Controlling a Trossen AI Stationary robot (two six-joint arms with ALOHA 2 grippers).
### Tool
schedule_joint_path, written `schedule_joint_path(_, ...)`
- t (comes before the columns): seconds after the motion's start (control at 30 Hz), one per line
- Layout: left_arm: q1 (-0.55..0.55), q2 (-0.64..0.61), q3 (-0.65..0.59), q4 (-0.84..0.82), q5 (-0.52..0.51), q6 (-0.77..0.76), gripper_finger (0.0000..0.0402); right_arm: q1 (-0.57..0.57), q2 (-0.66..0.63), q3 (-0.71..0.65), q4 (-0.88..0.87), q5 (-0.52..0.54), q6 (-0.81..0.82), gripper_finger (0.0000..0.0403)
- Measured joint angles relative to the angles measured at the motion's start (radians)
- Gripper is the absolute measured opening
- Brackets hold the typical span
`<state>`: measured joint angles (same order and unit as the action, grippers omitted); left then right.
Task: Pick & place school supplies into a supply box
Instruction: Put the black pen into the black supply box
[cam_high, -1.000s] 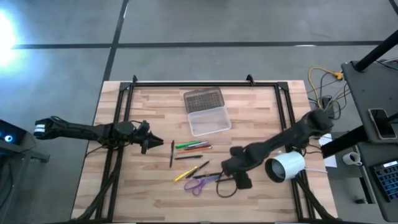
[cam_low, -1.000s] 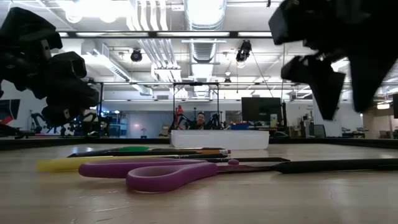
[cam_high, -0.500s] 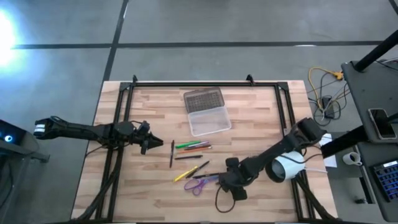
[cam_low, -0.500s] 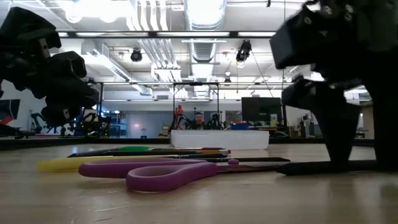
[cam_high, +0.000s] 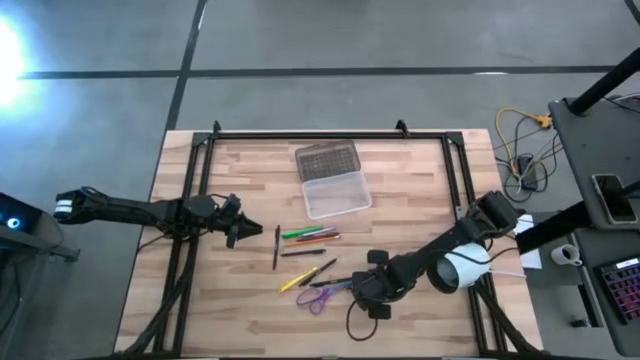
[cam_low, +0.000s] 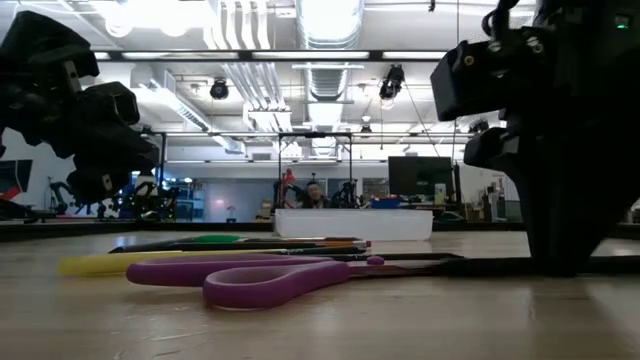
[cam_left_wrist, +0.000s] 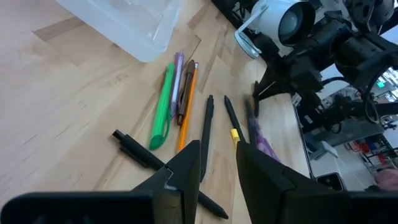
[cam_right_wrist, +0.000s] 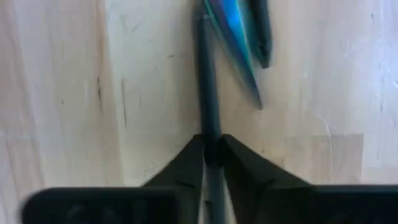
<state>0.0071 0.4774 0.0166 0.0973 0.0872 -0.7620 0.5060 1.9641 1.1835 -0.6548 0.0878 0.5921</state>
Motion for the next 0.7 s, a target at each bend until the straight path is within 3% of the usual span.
schedule_joint_path(0.17,0.000,0.000,0.000,0.044,-0.017,0.000,0.0088,-0.033,-0.092,0.000,-0.077,-0.001,0.099,0.0018)
schedule_joint_path(0.33,0.000,0.000,0.001,0.089,-0.038,0.000,0.0088,-0.123,-0.258,0.024,-0.212,0.109,0.171,0.0015)
schedule_joint_path(0.57,0.000,0.000,0.001,0.153,-0.037,0.000,0.0088,-0.397,-0.304,0.055,-0.214,0.126,-0.114,0.0014)
schedule_joint_path(0.7,-0.001,0.000,0.001,0.147,-0.037,-0.026,0.0088,-0.450,-0.265,0.098,-0.282,0.094,-0.234,0.0014)
